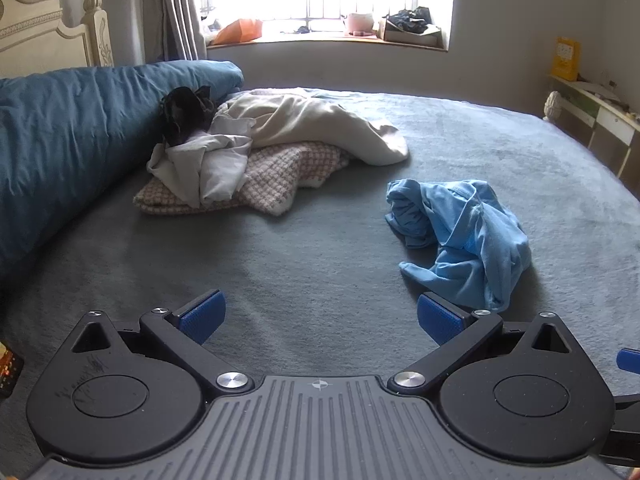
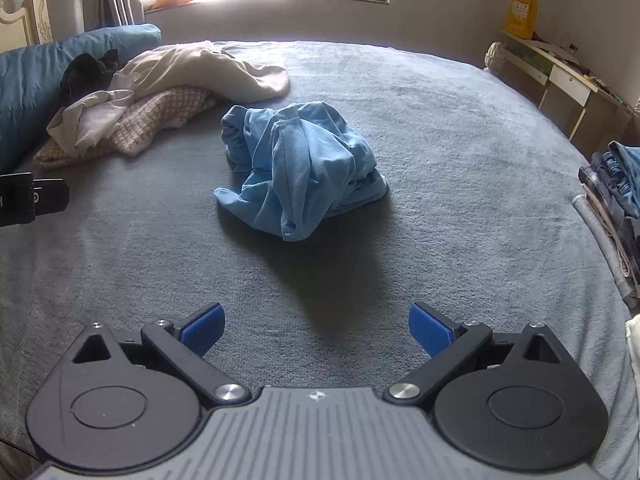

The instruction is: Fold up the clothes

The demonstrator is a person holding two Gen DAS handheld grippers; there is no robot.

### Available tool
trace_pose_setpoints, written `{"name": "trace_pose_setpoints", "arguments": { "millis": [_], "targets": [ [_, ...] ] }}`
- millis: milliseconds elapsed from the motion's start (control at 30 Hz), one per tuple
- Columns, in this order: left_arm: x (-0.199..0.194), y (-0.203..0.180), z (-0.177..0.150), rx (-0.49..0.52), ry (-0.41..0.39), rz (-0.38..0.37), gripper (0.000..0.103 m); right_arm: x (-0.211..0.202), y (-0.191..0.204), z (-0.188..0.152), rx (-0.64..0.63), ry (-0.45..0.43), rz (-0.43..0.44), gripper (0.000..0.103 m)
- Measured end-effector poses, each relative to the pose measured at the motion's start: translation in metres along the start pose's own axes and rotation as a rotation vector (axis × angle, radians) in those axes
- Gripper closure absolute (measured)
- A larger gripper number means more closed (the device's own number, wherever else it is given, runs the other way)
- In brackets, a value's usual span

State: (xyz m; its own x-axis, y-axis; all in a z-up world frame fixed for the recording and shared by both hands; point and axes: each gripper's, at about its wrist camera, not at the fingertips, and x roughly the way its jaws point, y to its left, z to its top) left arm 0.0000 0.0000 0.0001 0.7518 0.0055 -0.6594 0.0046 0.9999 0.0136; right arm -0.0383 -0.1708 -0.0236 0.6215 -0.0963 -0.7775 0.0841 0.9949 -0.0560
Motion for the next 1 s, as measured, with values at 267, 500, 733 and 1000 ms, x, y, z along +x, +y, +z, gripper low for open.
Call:
{"name": "trace_pose_setpoints", "arguments": {
  "millis": [267,500,733,1000],
  "targets": [
    [-0.0023,0.0022,-0.0005,0.019,-0.007,-0.021,0.000,-0.0033,-0.0020,-0.0005,0.010,-0.011,-0.001,0.002],
    [-0.0042,0.0032,-0.0013,0.039,-0.004,-0.043,0.000,-0.0049,-0.0022,-0.0014,0.011,-0.019,-0.002,0.002],
    [-0.0025,0.0031,-0.0015,0.025,0.003,-0.040,0.000,-0.0051,-0.0011,-0.0032,0.009,-0.020,-0.006,0.002],
    [-0.0032,0.0018,-0.0015,0.020,-0.004,-0.009,0.000,-0.0036,0.0000,-0.0048,0.005,-0.015,-0.007,0.002]
  ]
}}
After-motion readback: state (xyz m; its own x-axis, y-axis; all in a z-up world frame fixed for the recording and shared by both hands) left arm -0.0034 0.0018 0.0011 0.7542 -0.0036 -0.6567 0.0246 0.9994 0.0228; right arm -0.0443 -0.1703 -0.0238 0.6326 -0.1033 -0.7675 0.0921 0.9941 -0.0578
